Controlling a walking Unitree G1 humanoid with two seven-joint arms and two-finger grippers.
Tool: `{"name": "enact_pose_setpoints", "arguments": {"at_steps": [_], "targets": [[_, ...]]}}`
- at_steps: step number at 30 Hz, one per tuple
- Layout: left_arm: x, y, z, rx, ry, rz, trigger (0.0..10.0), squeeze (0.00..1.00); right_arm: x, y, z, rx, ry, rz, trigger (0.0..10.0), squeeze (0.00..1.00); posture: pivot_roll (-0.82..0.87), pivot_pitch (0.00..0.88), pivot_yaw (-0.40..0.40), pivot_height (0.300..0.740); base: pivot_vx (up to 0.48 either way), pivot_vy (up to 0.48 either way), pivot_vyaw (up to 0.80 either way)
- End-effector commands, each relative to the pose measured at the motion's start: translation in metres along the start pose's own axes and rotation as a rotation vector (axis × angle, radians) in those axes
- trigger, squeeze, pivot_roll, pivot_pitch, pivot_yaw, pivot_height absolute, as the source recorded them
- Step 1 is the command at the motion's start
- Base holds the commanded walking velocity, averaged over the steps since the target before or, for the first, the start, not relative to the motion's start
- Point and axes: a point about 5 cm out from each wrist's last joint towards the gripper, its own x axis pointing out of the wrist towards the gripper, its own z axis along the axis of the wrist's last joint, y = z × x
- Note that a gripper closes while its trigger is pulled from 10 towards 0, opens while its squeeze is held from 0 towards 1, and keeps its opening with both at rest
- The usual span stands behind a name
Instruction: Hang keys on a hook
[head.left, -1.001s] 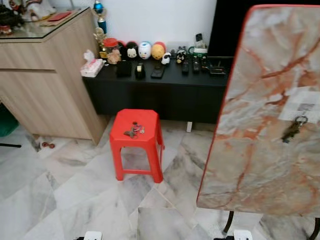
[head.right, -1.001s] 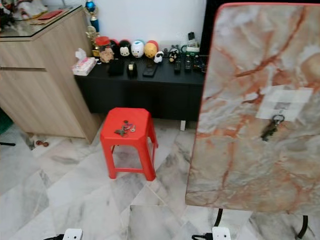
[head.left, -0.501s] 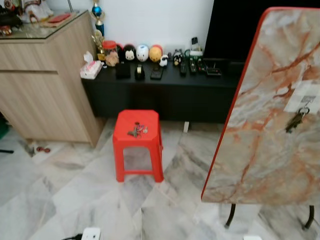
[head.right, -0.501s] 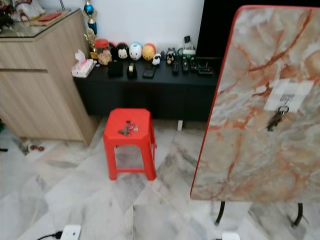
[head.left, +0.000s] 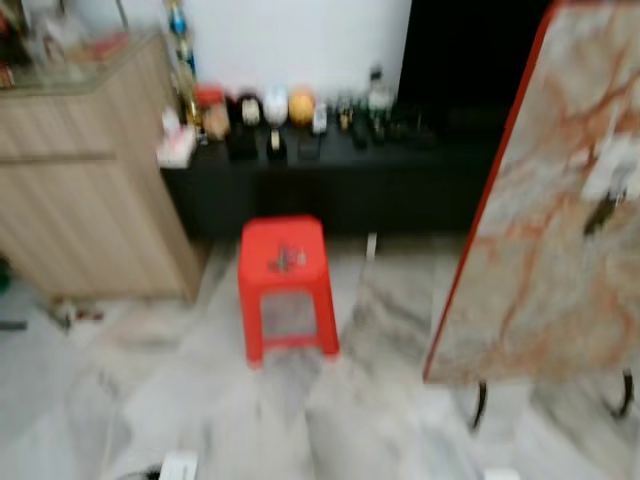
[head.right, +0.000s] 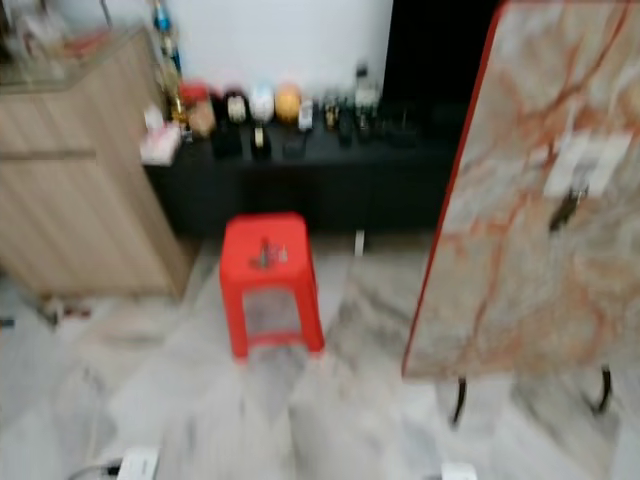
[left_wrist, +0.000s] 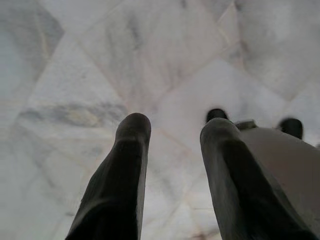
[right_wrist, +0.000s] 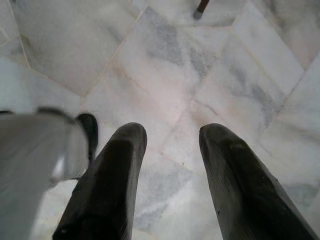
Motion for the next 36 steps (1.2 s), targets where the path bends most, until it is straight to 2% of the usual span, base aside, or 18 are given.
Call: {"name": "enact_pose_setpoints", "arguments": {"at_steps": [1, 36], "targets": [[-0.0008, 0.0013, -0.0036, -0.014, 0.014, 0.003, 10.0, 0.0, -0.0005, 0.0026, -0.0032, -0.004, 0.009, 0.009, 10.0, 0.0, -0.11, 0.0, 0.031, 0.74, 0.0, 0.33, 0.0], [-0.0005, 0.0004, -0.003, -0.015, 0.013, -0.002, 10.0, 0.0, 0.0, 0.0008, -0.0005, -0.017, 0.007, 0.012, 10.0, 0.0, -0.11, 0.0, 0.025, 0.74, 0.0, 0.327, 0.0]]}}
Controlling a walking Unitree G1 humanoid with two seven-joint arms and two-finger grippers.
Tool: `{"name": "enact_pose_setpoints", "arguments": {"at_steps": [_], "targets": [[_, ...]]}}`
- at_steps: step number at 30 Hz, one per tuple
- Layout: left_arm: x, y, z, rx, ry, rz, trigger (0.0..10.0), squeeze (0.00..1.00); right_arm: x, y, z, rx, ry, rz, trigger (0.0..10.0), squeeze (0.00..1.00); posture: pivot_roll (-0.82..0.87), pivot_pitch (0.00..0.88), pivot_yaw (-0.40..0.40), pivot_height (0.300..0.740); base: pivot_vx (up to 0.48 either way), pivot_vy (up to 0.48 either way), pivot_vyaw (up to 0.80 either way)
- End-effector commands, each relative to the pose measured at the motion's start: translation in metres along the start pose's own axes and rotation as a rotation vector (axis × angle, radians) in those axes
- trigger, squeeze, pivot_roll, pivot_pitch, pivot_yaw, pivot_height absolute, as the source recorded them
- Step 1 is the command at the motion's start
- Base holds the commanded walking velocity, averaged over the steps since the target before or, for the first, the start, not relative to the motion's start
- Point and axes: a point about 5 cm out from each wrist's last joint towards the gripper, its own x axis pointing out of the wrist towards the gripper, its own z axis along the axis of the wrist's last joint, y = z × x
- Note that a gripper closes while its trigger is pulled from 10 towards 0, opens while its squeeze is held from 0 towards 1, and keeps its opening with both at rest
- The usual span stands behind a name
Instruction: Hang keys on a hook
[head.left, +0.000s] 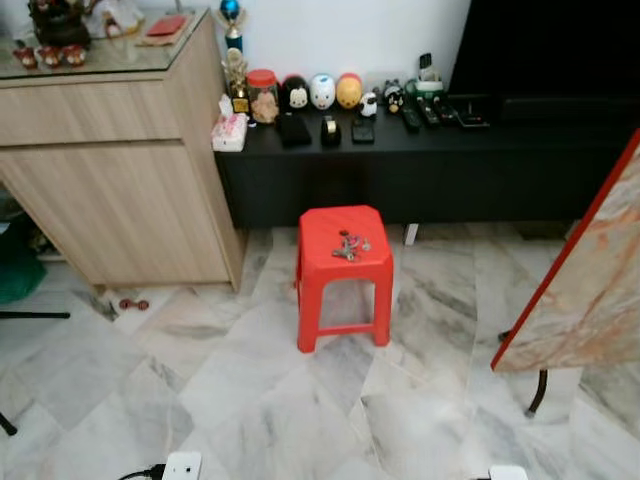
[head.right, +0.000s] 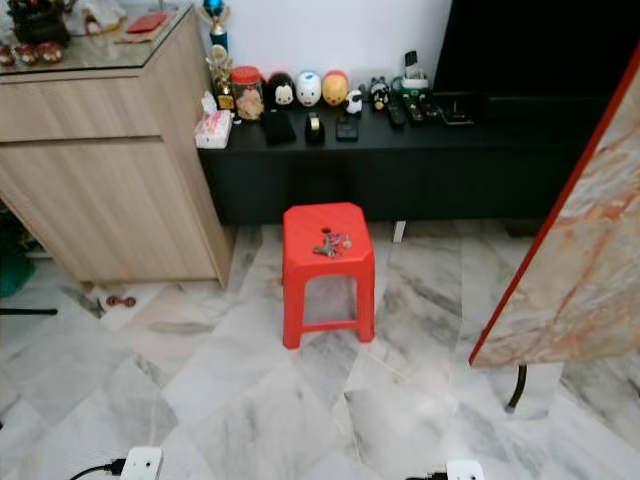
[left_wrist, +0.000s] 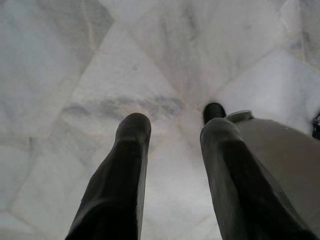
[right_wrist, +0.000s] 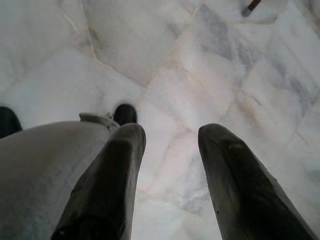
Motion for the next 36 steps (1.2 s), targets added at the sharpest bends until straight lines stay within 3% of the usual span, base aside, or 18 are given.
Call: {"name": "enact_pose_setpoints", "arguments": {"at_steps": [1, 11, 26, 36], "targets": [[-0.0004, -0.0008, -0.0028, -0.016, 0.012, -0.001, 10.0, 0.0, -0.0006, -0.0022, -0.0038, -0.013, 0.013, -0.002, 10.0, 0.0, -0.11, 0.0, 0.025, 0.74, 0.0, 0.326, 0.0], [-0.0005, -0.0003, -0.0029, -0.008, 0.013, -0.004, 10.0, 0.0, -0.0006, -0.0016, -0.0039, -0.015, 0.015, 0.001, 10.0, 0.0, -0.12, 0.0, 0.029, 0.74, 0.0, 0.406, 0.0], [-0.0007, 0.0, -0.0041, 0.022, 0.022, -0.013, 10.0, 0.0, -0.0007, -0.0001, -0.005, -0.023, 0.018, 0.007, 10.0, 0.0, -0.12, 0.0, 0.036, 0.74, 0.0, 0.0, 0.0], [-0.0004, -0.0004, -0.0028, 0.012, 0.021, -0.031, 10.0, 0.0, -0.0006, 0.0005, -0.0039, 0.023, 0.01, 0.001, 10.0, 0.0, -0.11, 0.0, 0.034, 0.74, 0.0, 0.0, 0.0]]}}
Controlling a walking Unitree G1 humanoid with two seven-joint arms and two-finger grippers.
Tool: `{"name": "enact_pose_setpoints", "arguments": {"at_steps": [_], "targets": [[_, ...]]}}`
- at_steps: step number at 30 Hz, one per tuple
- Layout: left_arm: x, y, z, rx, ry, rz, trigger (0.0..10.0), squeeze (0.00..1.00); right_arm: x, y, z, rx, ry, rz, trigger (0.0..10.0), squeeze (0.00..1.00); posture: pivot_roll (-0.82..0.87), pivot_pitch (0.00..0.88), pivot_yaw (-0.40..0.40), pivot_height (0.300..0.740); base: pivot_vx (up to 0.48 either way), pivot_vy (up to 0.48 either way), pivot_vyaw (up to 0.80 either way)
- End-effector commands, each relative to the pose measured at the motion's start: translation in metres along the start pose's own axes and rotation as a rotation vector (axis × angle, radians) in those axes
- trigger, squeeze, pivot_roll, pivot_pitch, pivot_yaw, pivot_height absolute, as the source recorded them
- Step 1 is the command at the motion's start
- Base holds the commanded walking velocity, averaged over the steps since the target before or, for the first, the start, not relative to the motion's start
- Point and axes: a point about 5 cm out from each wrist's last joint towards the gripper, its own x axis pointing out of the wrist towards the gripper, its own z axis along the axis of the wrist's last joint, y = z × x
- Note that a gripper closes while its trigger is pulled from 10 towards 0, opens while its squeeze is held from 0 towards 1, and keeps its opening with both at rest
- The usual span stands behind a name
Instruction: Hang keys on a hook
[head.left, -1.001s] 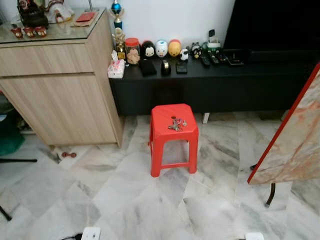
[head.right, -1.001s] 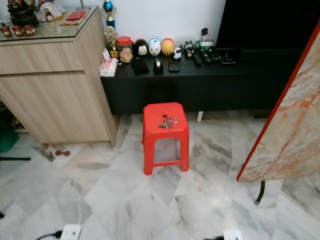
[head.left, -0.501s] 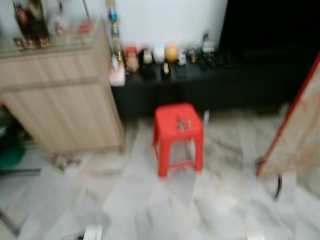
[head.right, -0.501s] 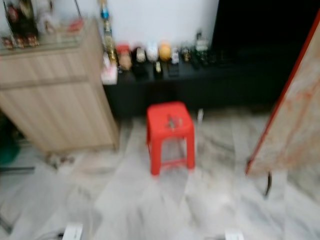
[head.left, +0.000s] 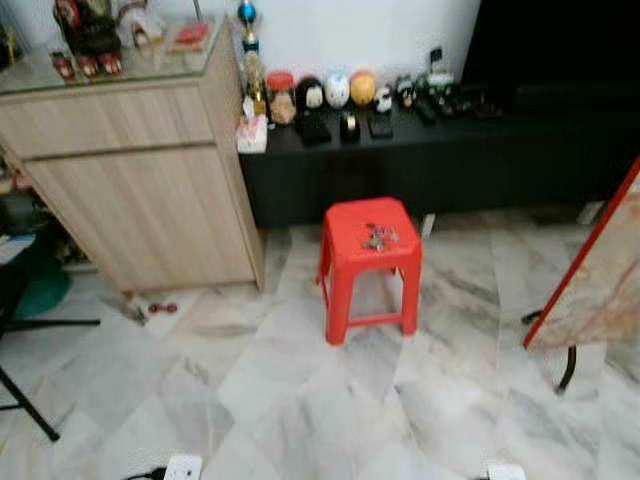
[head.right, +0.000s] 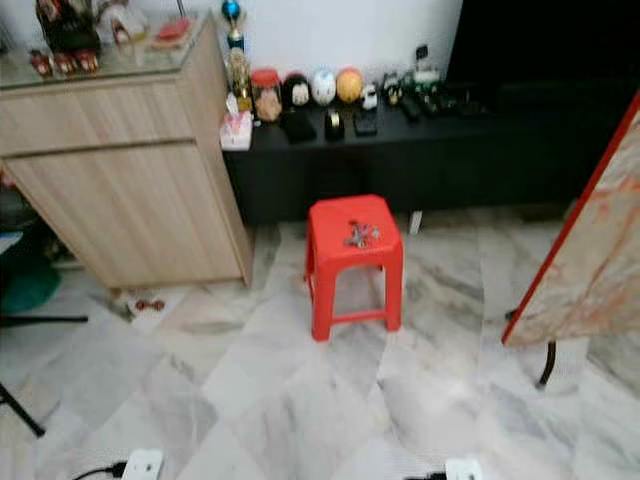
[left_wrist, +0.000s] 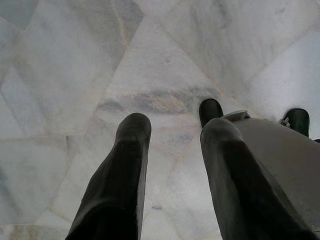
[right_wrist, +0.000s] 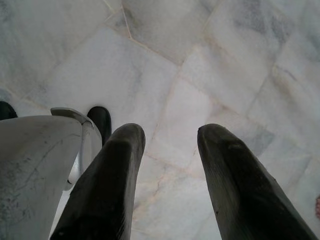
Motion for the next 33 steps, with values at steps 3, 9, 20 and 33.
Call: {"name": "enact_pose_setpoints", "arguments": {"at_steps": [3, 9, 20, 33], "targets": [[-0.0005, 0.0014, -0.0024, -0.006, 0.016, -0.005, 10.0, 0.0, 0.0, 0.0009, 0.0005, 0.028, -0.006, 0.002, 10.0, 0.0, -0.11, 0.0, 0.03, 0.74, 0.0, 0.0, 0.0], [-0.0004, 0.0013, -0.0023, -0.015, 0.015, -0.004, 10.0, 0.0, 0.0001, 0.0007, 0.0006, 0.027, -0.003, 0.002, 10.0, 0.0, -0.11, 0.0, 0.027, 0.74, 0.0, 0.0, 0.0], [-0.0002, 0.0015, -0.0008, -0.02, 0.011, -0.004, 10.0, 0.0, 0.0003, 0.001, 0.0017, 0.042, -0.006, 0.002, 10.0, 0.0, -0.11, 0.0, 0.026, 0.74, 0.044, 0.0, 0.0], [-0.0001, 0.0019, -0.0009, -0.015, 0.014, -0.004, 10.0, 0.0, 0.0003, 0.0015, 0.0016, 0.041, -0.001, 0.006, 10.0, 0.0, -0.11, 0.0, 0.027, 0.74, 0.269, 0.0, 0.0]]}}
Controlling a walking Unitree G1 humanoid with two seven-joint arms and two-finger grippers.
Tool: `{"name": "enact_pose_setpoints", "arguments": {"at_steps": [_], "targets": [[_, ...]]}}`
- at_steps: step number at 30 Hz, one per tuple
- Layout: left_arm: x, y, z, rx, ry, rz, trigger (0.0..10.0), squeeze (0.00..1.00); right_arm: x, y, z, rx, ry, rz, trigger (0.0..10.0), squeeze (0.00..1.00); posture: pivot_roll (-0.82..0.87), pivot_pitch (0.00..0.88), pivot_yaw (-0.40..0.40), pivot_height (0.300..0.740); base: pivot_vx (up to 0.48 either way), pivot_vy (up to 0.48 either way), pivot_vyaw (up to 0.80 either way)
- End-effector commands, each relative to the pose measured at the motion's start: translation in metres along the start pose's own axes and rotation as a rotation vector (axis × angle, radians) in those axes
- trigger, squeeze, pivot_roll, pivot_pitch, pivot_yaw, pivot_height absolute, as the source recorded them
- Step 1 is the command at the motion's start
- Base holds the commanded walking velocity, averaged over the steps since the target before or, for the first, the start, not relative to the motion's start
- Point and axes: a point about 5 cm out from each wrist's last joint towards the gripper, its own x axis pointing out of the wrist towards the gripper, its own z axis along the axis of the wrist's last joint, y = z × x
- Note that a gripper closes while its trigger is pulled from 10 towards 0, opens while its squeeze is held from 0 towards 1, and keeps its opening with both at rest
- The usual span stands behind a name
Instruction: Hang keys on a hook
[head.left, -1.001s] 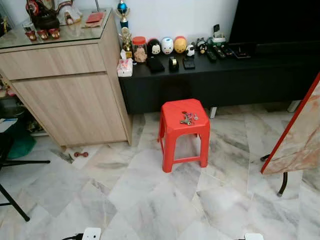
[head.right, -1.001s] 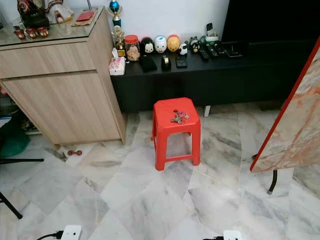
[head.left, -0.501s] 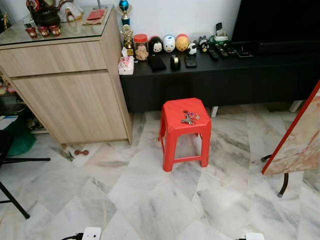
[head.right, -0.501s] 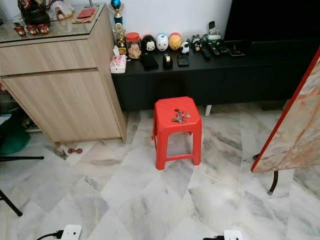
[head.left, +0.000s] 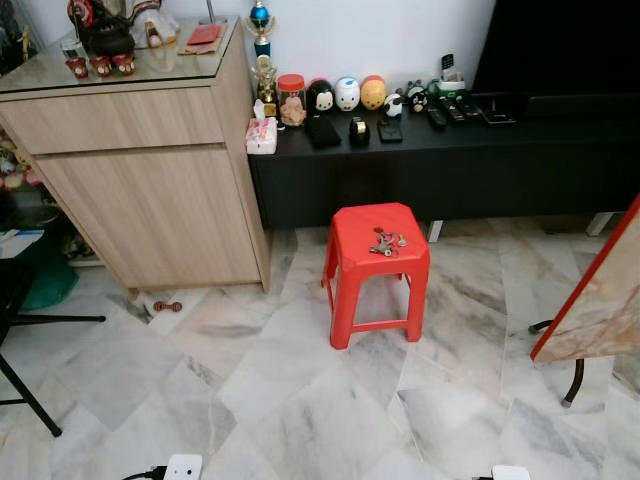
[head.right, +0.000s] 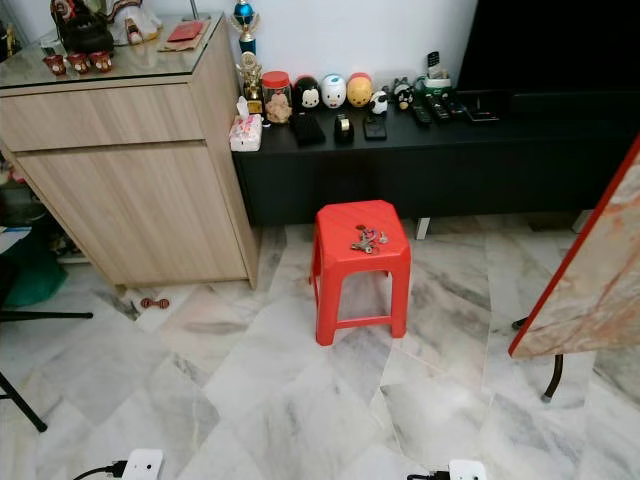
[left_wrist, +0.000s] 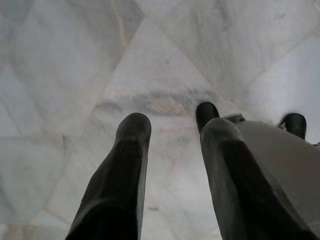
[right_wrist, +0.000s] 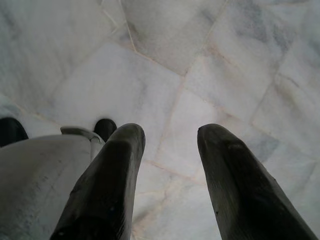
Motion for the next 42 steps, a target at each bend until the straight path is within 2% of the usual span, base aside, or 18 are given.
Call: {"name": "enact_pose_setpoints", "arguments": {"at_steps": [1, 18, 30, 42], "targets": [[0.0003, -0.0007, -0.0002, -0.01, 0.009, -0.001, 10.0, 0.0, -0.0005, -0.0022, -0.0031, -0.001, 0.011, -0.003, 10.0, 0.0, -0.11, 0.0, 0.026, 0.74, 0.289, 0.0, 0.0], [0.0005, -0.0011, 0.0002, 0.0, 0.011, -0.005, 10.0, 0.0, -0.0004, -0.002, -0.002, -0.019, 0.007, 0.008, 10.0, 0.0, -0.11, 0.0, 0.024, 0.74, 0.307, 0.0, 0.0], [0.0004, -0.0013, -0.0002, -0.001, 0.012, -0.006, 10.0, 0.0, -0.0004, -0.0022, -0.0023, -0.022, 0.006, 0.012, 10.0, 0.0, -0.1, 0.0, 0.023, 0.74, 0.312, 0.0, 0.44], [0.0004, -0.0014, -0.0002, -0.001, 0.012, -0.007, 10.0, 0.0, -0.0006, -0.0025, -0.0034, 0.009, 0.01, 0.0, 10.0, 0.0, -0.1, 0.0, 0.023, 0.74, 0.312, 0.0, 0.0]]}}
